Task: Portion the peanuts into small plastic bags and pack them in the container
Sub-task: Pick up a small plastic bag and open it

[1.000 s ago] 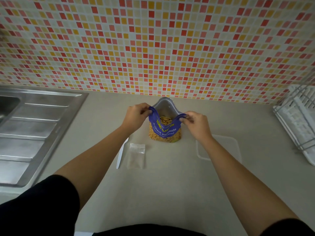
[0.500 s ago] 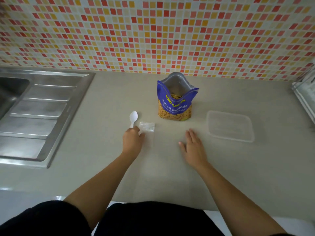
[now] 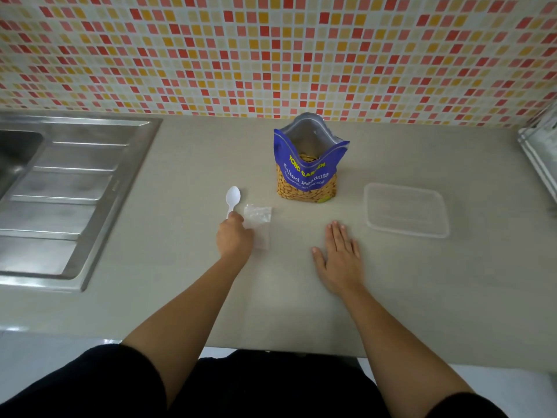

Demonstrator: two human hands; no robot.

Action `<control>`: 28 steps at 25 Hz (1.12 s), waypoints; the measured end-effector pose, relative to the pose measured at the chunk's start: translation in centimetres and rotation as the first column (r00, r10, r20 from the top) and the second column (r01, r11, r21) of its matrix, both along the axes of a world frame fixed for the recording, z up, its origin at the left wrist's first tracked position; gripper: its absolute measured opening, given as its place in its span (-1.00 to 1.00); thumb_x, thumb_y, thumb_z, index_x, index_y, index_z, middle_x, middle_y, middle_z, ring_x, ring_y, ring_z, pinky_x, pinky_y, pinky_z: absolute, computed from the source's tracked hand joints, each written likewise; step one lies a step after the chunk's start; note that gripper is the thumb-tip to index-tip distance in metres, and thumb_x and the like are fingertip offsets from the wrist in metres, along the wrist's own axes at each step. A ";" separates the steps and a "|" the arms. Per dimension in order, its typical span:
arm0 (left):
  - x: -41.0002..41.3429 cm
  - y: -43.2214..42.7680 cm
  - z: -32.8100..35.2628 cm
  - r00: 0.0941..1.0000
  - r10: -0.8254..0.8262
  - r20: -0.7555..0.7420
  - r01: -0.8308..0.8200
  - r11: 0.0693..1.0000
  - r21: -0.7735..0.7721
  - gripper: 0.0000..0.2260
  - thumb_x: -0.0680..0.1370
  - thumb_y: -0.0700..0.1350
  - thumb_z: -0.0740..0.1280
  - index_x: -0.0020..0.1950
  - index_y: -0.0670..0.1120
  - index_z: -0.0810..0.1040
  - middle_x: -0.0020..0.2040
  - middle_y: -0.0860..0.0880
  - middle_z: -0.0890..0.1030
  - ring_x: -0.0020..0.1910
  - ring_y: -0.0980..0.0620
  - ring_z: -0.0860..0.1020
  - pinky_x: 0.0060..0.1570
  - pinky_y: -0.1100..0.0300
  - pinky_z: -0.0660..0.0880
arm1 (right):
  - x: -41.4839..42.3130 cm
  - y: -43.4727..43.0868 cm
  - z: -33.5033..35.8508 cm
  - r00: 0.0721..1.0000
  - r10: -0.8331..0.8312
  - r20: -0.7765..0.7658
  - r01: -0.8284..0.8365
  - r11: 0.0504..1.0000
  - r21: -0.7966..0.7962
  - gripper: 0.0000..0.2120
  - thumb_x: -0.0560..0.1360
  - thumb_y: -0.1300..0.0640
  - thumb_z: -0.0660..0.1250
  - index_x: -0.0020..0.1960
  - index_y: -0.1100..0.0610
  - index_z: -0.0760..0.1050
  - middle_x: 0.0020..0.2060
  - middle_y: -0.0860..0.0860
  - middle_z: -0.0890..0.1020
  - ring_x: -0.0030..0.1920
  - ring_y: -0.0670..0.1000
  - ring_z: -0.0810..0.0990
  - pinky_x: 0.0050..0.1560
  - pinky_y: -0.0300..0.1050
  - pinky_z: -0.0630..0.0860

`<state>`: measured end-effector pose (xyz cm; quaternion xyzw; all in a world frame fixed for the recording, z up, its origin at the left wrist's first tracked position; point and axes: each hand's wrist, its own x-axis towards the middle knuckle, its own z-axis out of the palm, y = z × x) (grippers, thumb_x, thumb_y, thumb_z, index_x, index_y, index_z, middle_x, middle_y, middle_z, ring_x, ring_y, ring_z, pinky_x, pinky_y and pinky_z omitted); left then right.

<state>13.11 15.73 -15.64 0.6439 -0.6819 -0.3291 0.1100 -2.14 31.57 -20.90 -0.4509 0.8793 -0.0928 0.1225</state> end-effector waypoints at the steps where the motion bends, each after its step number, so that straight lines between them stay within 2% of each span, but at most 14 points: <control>1: 0.1 0.0 0.1 1.000 0.017 -0.026 -0.017 1.000 0.024 -0.71 0.45 -0.26 0.28 0.17 -0.17 0.45 -0.01 -0.17 0.62 0.00 -0.17 0.57 -0.10 0.12 0.49 | 0.0 0.0 0.0 1.000 -0.002 -0.009 0.002 1.000 -0.003 -0.18 0.38 -0.26 -0.35 0.53 0.14 -0.06 0.54 0.02 -0.02 0.54 -0.02 -0.09 0.49 0.01 -0.11; 6: 0.3 -0.4 0.6 1.000 -0.019 -0.015 0.020 0.999 0.044 -0.78 0.48 -0.25 0.23 0.08 -0.16 0.56 0.00 -0.11 0.61 0.01 -0.12 0.56 -0.13 0.15 0.48 | -0.1 0.0 0.2 1.000 0.015 -0.017 -0.014 0.999 0.036 -0.17 0.36 -0.26 -0.38 0.53 0.13 -0.12 0.54 0.01 -0.07 0.53 -0.03 -0.13 0.49 -0.01 -0.13; 11: 1.2 -0.8 1.6 0.979 0.006 -0.203 0.014 0.995 0.097 -0.88 0.48 -0.19 0.27 -0.08 -0.12 0.60 -0.15 -0.03 0.58 -0.12 -0.03 0.52 -0.18 0.21 0.41 | -0.2 -0.1 0.3 0.999 0.036 -0.008 -0.035 0.997 0.071 -0.17 0.38 -0.27 -0.38 0.53 0.15 -0.13 0.54 0.03 -0.09 0.54 -0.01 -0.14 0.49 0.00 -0.12; 13: 1.8 -0.8 1.7 0.964 0.007 -0.264 0.033 0.988 0.149 -0.94 0.46 -0.20 0.32 -0.17 -0.08 0.59 -0.19 -0.01 0.58 -0.16 -0.01 0.53 -0.22 0.26 0.41 | -0.5 -0.4 0.6 0.999 0.044 0.033 -0.046 0.997 0.067 -0.25 0.48 -0.26 -0.24 0.53 0.17 -0.07 0.54 0.06 -0.04 0.54 0.01 -0.09 0.49 0.01 -0.08; 15: 2.3 -0.7 2.1 0.914 0.064 -0.401 0.041 0.968 0.248 -0.90 0.44 -0.24 0.37 -0.24 -0.06 0.56 -0.21 -0.03 0.59 -0.21 -0.01 0.55 -0.26 0.33 0.42 | -0.9 -0.5 1.2 0.996 -0.009 0.091 0.016 0.997 -0.081 -0.31 0.52 -0.20 -0.04 0.49 0.23 0.11 0.50 0.12 0.16 0.52 0.06 0.09 0.46 0.02 0.05; 17: 2.1 -0.4 2.7 0.813 0.164 -0.558 0.077 0.921 0.382 -0.88 0.46 -0.27 0.39 -0.21 -0.08 0.53 -0.18 -0.06 0.61 -0.29 0.07 0.57 -0.41 0.39 0.35 | -0.9 -0.8 2.0 0.976 -0.071 0.207 0.135 0.941 -0.312 -0.46 0.54 -0.06 0.19 0.39 0.27 0.32 0.35 0.18 0.42 0.38 0.13 0.37 0.37 -0.05 0.25; 19: 1.5 0.0 3.4 0.733 0.250 -0.632 0.122 0.866 0.484 -0.87 0.49 -0.25 0.37 -0.20 -0.06 0.51 -0.21 0.00 0.64 -0.36 0.19 0.57 -0.45 0.36 0.24 | -0.5 -1.5 3.3 0.881 -0.083 0.465 0.308 0.848 -0.432 -0.64 0.53 0.05 0.30 0.24 0.23 0.48 0.14 0.15 0.60 0.16 0.08 0.56 0.17 -0.28 0.41; 20: 1.0 0.2 3.6 0.709 0.279 -0.648 0.140 0.845 0.517 -0.86 0.50 -0.25 0.36 -0.21 -0.05 0.50 -0.26 0.04 0.66 -0.38 0.23 0.58 -0.43 0.35 0.22 | -0.1 -2.0 4.3 0.792 -0.064 0.607 0.387 0.822 -0.418 -0.71 0.52 0.05 0.31 0.17 0.18 0.52 0.05 0.10 0.64 0.06 0.03 0.60 0.07 -0.39 0.44; 21: 0.6 0.5 3.9 0.696 0.291 -0.657 0.153 0.833 0.531 -0.84 0.51 -0.25 0.35 -0.22 -0.05 0.49 -0.31 0.07 0.66 -0.39 0.25 0.58 -0.41 0.34 0.21 | 0.3 -2.5 5.2 0.700 -0.041 0.713 0.444 0.808 -0.389 -0.76 0.52 0.02 0.32 0.11 0.13 0.54 -0.01 0.07 0.65 0.01 0.01 0.61 0.03 -0.40 0.46; 24: -0.5 1.3 4.1 0.695 0.268 -0.667 0.159 0.848 0.506 -0.84 0.51 -0.25 0.34 -0.22 -0.05 0.49 -0.28 0.05 0.65 -0.36 0.24 0.58 -0.43 0.36 0.23 | 1.0 -3.9 6.2 0.513 0.041 0.857 0.524 0.777 -0.351 -0.76 0.47 -0.03 0.37 0.08 0.04 0.50 -0.11 0.02 0.65 -0.06 0.01 0.65 0.11 -0.07 0.54; 26: -0.8 1.7 3.9 0.701 0.237 -0.673 0.158 0.868 0.471 -0.88 0.51 -0.24 0.35 -0.19 -0.06 0.49 -0.21 0.01 0.63 -0.31 0.20 0.57 -0.46 0.40 0.28 | 1.4 -4.4 6.5 0.480 0.039 0.876 0.550 0.765 -0.336 -0.63 0.40 -0.01 0.46 0.14 0.04 0.47 -0.17 -0.02 0.65 -0.13 -0.01 0.65 0.04 -0.05 0.56; 28: -1.0 2.3 3.5 0.705 0.201 -0.680 0.177 0.879 0.444 -0.91 0.50 -0.22 0.37 -0.17 -0.06 0.50 -0.18 0.00 0.62 -0.25 0.15 0.57 -0.42 0.38 0.32 | 1.6 -4.6 6.6 0.518 -0.003 0.855 0.562 0.755 -0.338 -0.55 0.35 0.06 0.51 0.18 0.05 0.45 -0.20 -0.04 0.65 -0.20 -0.01 0.63 -0.04 -0.12 0.56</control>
